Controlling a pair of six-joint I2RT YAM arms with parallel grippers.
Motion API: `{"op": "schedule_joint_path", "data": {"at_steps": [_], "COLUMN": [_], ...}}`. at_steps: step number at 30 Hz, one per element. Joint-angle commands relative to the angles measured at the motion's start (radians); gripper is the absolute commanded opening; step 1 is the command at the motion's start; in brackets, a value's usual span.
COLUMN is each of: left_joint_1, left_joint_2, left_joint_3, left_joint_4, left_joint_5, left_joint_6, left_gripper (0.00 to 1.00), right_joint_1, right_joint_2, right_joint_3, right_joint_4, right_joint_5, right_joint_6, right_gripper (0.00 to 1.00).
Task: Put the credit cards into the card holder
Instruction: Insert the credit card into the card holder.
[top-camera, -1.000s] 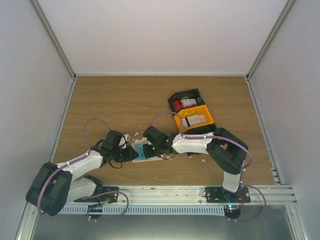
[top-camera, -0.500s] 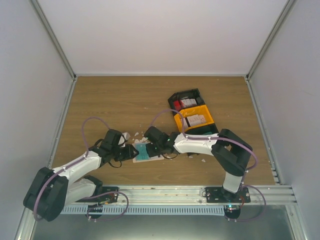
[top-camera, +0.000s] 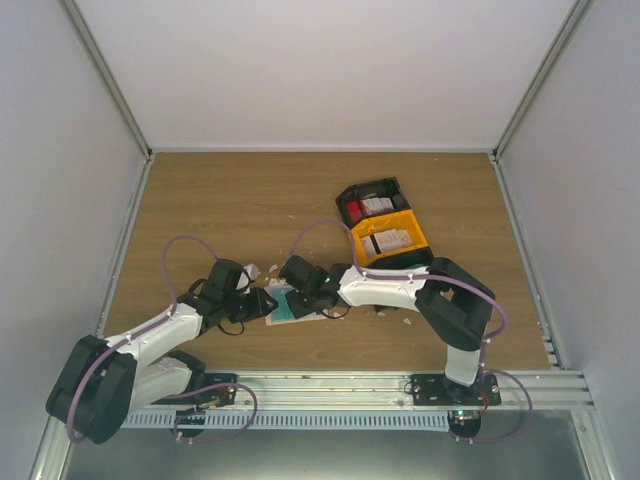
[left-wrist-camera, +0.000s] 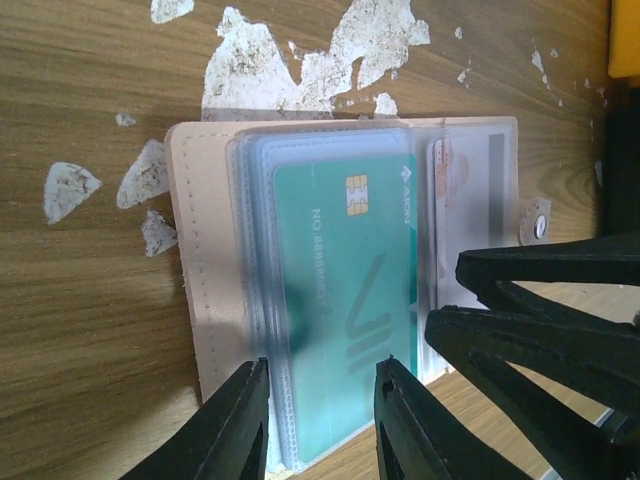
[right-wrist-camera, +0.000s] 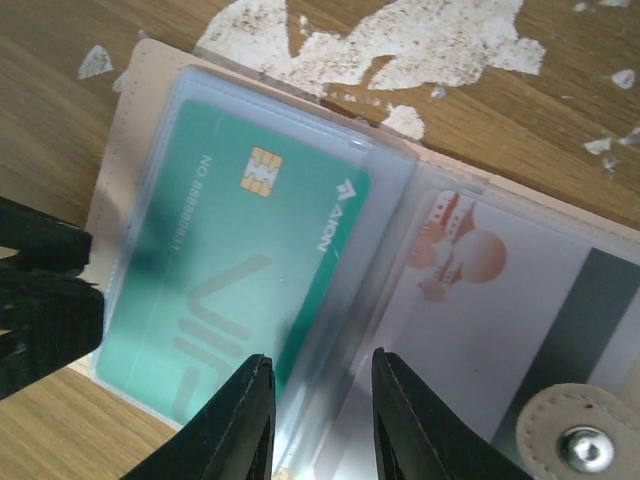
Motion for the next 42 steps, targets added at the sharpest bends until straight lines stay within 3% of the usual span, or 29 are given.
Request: {"op": "schedule_joint_path", "data": {"at_steps": [1,10,24,42], "left_joint_1": [-0.001,-0.002,-0.002,-0.001], "left_joint_2": [-0.016,-0.027,-0.007,-0.002], "left_joint_3": [-0.036,-0.061,-0.02,0.016], "left_joint_4": [0.072,0.111,0.081,0.067], "left_joint_5": [0.012,0.04,0.008,0.017], "left_joint_6": [-0.02,-0.013,0.018,0.036], "left_gripper": [0.31,0.23,0.22,0.22], "right_joint_1": [0.028,0.033,0.033,0.032], "right_joint_2": [0.028,0.077,0.077,0.042], "right_joint_3": [0.044,0.043,-0.03,-0.115], "right_joint_4": [-0.016,-0.003,0.002,0.091], "right_joint_5": [0.035,0.054,0.083,0.058], "right_joint_6": [-0.019,0.036,0.081,0.092], "right_gripper": [0.28,0.19,0.01,0.01]}}
